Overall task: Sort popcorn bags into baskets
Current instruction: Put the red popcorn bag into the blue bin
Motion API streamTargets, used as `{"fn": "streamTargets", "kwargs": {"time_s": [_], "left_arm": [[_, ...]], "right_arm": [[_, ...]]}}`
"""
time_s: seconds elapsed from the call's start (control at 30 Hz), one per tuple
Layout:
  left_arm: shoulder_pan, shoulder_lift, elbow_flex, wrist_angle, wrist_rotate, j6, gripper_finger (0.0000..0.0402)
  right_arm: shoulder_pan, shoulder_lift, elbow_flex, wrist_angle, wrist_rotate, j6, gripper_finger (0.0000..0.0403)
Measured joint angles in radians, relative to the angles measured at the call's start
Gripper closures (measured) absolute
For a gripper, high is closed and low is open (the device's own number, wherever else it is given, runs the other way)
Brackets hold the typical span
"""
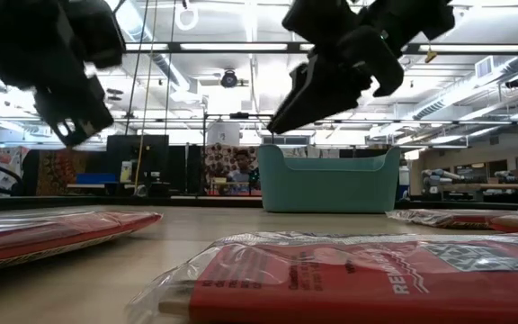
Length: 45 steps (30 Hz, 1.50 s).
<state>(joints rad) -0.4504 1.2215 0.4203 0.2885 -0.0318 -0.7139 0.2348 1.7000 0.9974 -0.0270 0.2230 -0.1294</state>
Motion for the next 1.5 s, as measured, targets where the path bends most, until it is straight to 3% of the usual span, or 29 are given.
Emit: {"fn": "streamTargets", "kwargs": {"time_s": [0.23,0.43,0.63,0.77,0.93,1.0,1.23,1.5], "left_arm": [[-0.111,0.166,0.208,-0.156,-0.059,-0.035,0.026],[-0.184,0.375,0.319,-0.174,0.02,-0.14,0.026],[-0.215,0.526,0.403,-0.211,0.025,-0.194,0.026],[-0.204,0.559,0.43,-0.264,-0.114,-0.184,0.026],[-0.155,0.566,0.423,-0.29,-0.448,-0.115,0.026],[-0.135,0.568,0.423,-0.291,-0.529,-0.106,0.026],[-0.083,0.531,0.486,-0.34,-0.436,-0.052,0.026],[-0.039,0.525,0.533,-0.74,-0.543,-0.021,0.026]], "right_arm": [[0.092,0.0,-0.012,-0.017,0.025,0.091,0.025],[0.184,0.0,-0.011,-0.056,0.138,0.144,0.025],[0.228,0.0,-0.01,-0.063,0.15,0.181,0.025],[0.253,0.0,-0.01,-0.063,0.15,0.188,0.025],[0.269,0.001,-0.01,-0.056,0.15,0.185,0.025],[0.271,0.001,-0.01,-0.058,0.15,0.185,0.025],[0.268,0.001,-0.01,-0.06,0.15,0.182,0.025],[0.219,0.002,-0.01,-0.059,0.164,0.125,0.025]]}}
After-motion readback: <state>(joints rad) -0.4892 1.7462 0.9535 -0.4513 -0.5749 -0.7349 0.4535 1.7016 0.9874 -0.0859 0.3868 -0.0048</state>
